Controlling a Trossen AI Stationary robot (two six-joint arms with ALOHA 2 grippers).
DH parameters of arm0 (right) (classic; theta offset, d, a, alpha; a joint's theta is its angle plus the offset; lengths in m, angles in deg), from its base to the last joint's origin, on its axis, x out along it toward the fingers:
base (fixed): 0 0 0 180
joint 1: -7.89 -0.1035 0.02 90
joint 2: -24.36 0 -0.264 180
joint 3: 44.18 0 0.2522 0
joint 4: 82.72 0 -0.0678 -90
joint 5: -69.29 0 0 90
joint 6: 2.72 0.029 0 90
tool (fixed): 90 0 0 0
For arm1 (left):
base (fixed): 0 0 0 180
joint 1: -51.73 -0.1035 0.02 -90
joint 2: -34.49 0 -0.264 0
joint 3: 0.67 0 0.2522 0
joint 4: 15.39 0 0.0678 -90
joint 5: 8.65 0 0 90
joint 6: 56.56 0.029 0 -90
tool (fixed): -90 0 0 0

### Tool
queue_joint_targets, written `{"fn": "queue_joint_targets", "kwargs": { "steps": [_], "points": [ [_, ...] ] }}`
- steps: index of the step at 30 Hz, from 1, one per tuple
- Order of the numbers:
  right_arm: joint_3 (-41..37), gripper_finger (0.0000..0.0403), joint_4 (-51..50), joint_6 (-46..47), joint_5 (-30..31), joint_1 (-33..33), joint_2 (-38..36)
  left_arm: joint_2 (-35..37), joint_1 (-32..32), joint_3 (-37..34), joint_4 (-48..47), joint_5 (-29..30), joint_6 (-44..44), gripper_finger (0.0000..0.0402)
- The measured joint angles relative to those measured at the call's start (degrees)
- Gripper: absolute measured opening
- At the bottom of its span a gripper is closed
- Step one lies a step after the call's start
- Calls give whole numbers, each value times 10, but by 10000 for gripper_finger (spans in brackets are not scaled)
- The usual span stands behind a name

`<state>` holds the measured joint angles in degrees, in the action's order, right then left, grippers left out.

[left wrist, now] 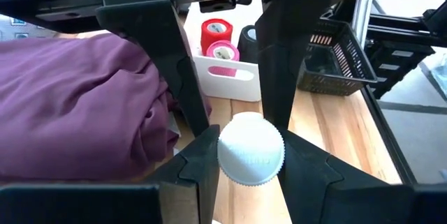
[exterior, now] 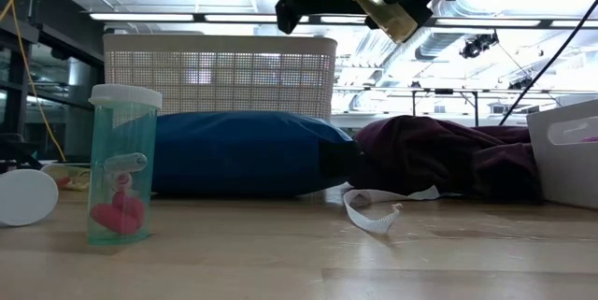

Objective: Pick & Place Medicine items
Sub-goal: Put the bottom yellow pill bottle into the black bin

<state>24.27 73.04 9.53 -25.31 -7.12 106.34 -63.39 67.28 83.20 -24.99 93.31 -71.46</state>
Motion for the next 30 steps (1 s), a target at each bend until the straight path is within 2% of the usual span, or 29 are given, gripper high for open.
{"fn": "queue_joint_targets", "kwargs": {
  "steps": [12,30],
  "points": [
    [0,136,-16,2,-3,0,0,0,-1,0,23,8,12,120],
    [-1,136,-14,2,-4,0,0,0,-1,0,0,4,0,120]
  ]
}}
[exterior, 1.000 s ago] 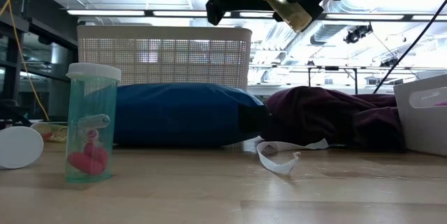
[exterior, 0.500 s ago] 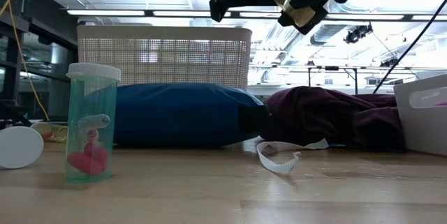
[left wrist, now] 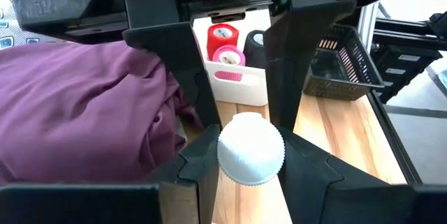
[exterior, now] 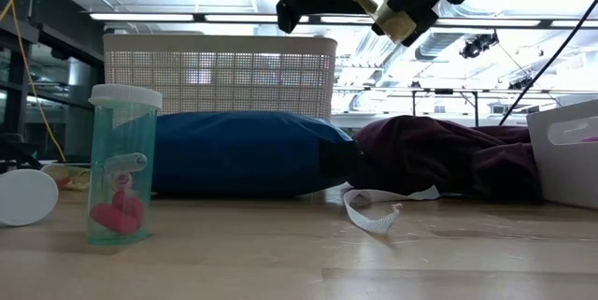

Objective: Pick & Place Medicine items
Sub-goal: Put the bottom yellow pill bottle into the black bin

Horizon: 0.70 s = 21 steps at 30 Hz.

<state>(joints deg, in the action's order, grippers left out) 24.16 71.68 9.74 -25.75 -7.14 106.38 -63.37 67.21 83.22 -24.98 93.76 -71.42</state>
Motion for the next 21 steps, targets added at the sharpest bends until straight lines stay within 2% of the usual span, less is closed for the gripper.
{"fn": "queue_joint_targets", "kwargs": {
  "steps": [7,16,21],
  "points": [
    [0,133,0,0,-5,0,0,0,0,0,0,-1,-1,120],
    [0,84,0,1,-9,0,0,0,0,0,1,-1,-1,120],
    [0,87,0,1,-9,0,0,0,0,0,1,-1,4,120]
  ]
}}
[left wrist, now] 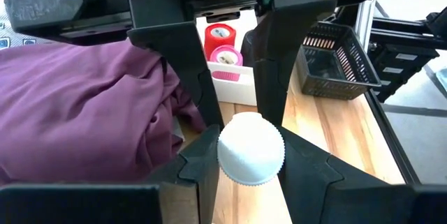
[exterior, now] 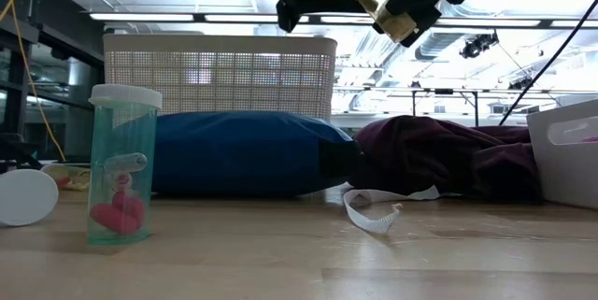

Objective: Pick & Place Medicine items
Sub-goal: Put the bottom yellow pill bottle into the black bin

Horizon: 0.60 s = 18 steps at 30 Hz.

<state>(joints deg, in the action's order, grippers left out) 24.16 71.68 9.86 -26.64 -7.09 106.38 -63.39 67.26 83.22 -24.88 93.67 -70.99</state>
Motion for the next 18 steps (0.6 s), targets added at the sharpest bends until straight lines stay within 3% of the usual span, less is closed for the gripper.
{"fn": "queue_joint_targets", "kwargs": {
  "steps": [8,18],
  "points": [
    [0,88,0,-2,-1,0,0,0,0,0,0,0,5,130],
    [0,87,0,-2,-6,-1,0,0,-1,0,0,-2,16,204]
  ]
}}
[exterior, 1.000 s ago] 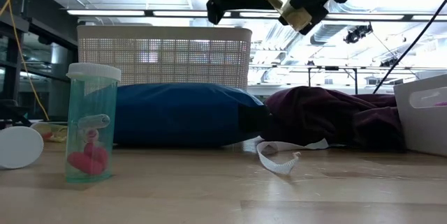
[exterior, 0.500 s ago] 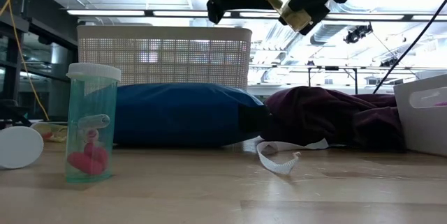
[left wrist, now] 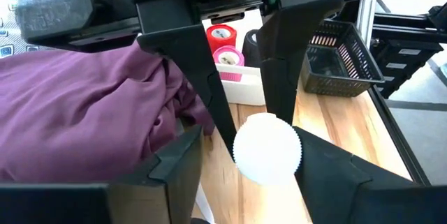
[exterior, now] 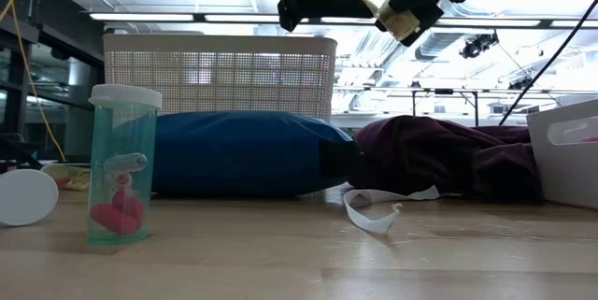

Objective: Pick & Place Medicine items
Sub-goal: Put the bottom yellow pill bottle into the black bin

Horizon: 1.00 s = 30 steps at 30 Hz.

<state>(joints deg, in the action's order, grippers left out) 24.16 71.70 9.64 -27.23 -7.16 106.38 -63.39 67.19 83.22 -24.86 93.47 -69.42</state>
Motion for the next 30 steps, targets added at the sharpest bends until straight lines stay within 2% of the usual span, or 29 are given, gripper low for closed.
{"fn": "queue_joint_targets", "kwargs": {
  "steps": [5,19,30],
  "points": [
    [0,87,0,0,1,0,0,0,0,0,0,-1,0,224],
    [0,86,-2,26,6,0,-1,0,2,0,0,-4,0,226],
    [0,86,-63,43,11,-7,-50,0,2,0,0,-11,0,226]
  ]
}}
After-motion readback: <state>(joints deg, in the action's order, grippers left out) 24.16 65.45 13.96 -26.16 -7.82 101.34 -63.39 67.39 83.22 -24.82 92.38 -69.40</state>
